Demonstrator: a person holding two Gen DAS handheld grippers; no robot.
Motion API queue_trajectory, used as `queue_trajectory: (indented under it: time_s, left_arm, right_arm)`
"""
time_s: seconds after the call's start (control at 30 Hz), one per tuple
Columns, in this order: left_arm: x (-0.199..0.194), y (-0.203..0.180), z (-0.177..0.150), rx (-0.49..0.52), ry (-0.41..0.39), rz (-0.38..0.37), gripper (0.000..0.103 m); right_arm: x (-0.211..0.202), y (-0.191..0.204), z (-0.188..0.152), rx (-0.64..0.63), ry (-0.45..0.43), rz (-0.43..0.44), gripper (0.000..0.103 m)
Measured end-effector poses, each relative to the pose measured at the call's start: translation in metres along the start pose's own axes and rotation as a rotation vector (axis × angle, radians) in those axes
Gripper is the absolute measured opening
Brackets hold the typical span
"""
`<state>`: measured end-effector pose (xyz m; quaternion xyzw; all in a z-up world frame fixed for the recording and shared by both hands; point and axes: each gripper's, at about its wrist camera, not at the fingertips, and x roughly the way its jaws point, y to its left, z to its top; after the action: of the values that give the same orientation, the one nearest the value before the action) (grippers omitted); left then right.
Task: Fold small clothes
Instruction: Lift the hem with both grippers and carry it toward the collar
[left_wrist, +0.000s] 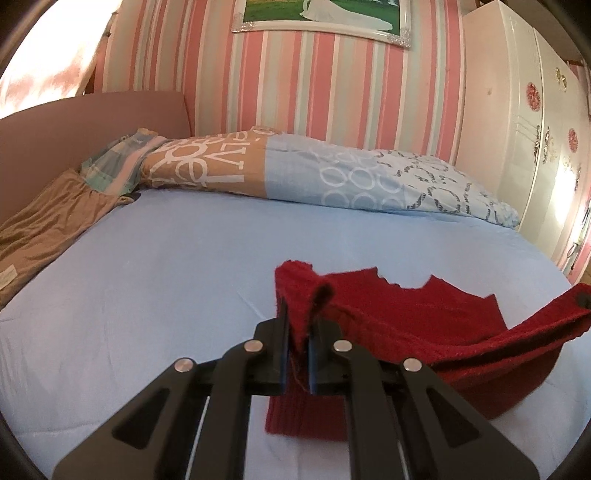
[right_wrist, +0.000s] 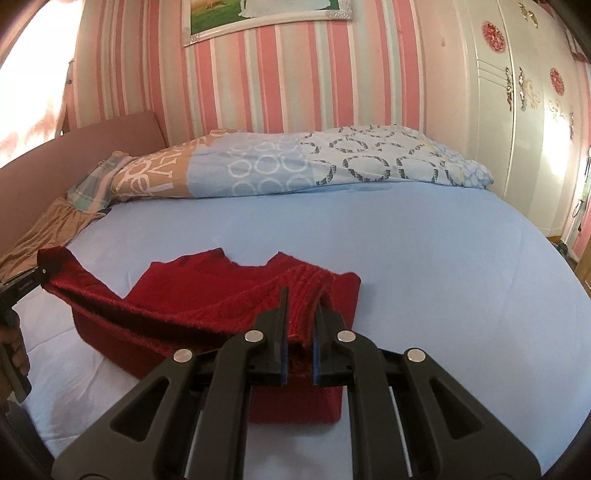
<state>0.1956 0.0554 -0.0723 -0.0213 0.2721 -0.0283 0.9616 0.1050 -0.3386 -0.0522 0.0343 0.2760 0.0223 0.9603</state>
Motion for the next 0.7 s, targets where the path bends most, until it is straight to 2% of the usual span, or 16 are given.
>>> queue_trajectory:
  time_s: [0.4,0.7]
  left_arm:
    - [0.075,-0.008,0.022,0.001,0.033,-0.004,0.007]
    - [0.137,-0.021,0.045,0.026,0.035,0.029,0.007]
  right_arm:
    - [0.065,-0.019,0.021,0.065,0.027,0.013,0.009]
    - [0.127,-0.036,0.041,0.122,0.041,-0.018,0.009]
